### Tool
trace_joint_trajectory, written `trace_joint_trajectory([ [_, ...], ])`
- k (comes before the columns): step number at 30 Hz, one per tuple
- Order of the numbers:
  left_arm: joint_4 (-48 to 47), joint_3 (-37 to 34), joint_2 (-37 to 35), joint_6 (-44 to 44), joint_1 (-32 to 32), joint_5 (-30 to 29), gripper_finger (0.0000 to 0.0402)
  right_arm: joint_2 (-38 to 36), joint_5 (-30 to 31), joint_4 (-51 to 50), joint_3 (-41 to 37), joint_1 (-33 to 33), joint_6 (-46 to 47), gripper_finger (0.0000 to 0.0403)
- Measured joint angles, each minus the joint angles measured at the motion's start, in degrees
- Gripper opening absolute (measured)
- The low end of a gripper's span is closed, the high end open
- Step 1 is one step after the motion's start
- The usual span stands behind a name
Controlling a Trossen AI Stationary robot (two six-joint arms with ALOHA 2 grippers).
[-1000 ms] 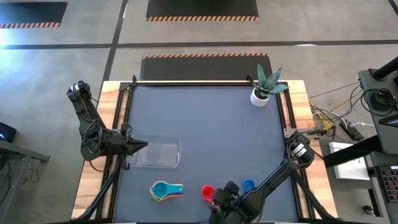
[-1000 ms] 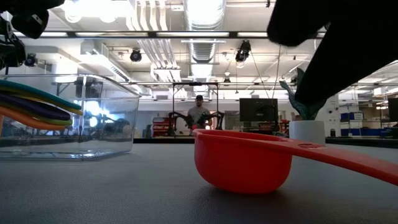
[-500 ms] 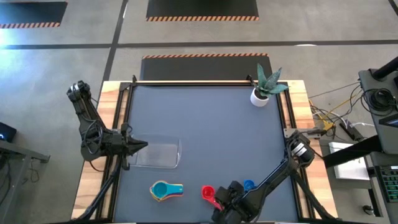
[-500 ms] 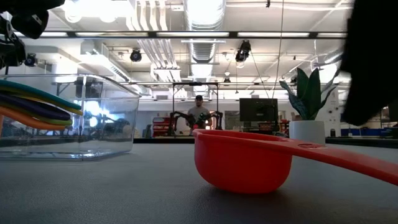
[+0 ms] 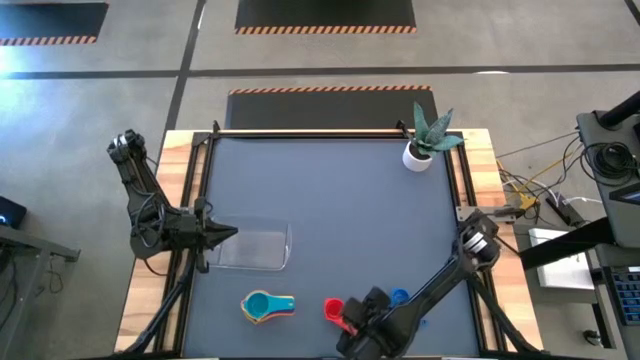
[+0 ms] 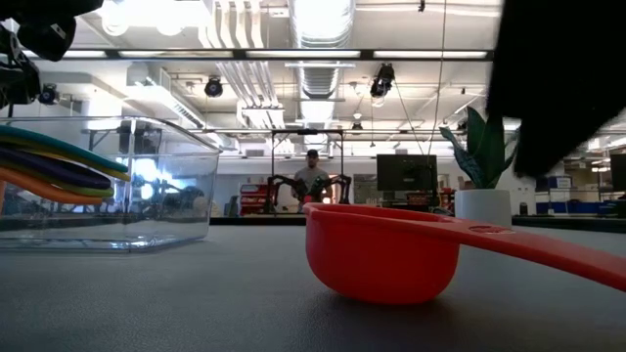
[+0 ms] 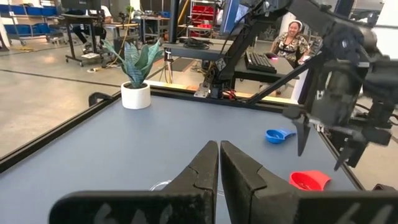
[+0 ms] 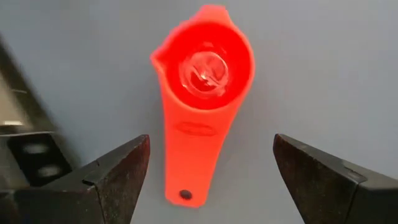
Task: Nest measuring cups in basket
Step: Stack the orange measuring cup on top of the light blue measuring cup
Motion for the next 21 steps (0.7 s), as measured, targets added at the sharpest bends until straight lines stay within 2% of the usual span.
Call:
trace_joint_trajectory([
  [17, 0.0, 0.0, 0.6, 0.0, 0.0, -0.5, 0.0000, 6.9, 0.5, -0.8, 0.9, -0.5, -1.1, 0.0326],
  [21, 0.0, 0.0, 0.6, 0.1, 0.0, -0.5, 0.0000, 7.2, -0.2, -1.7, 0.9, -0.5, -2.1, 0.0297],
])
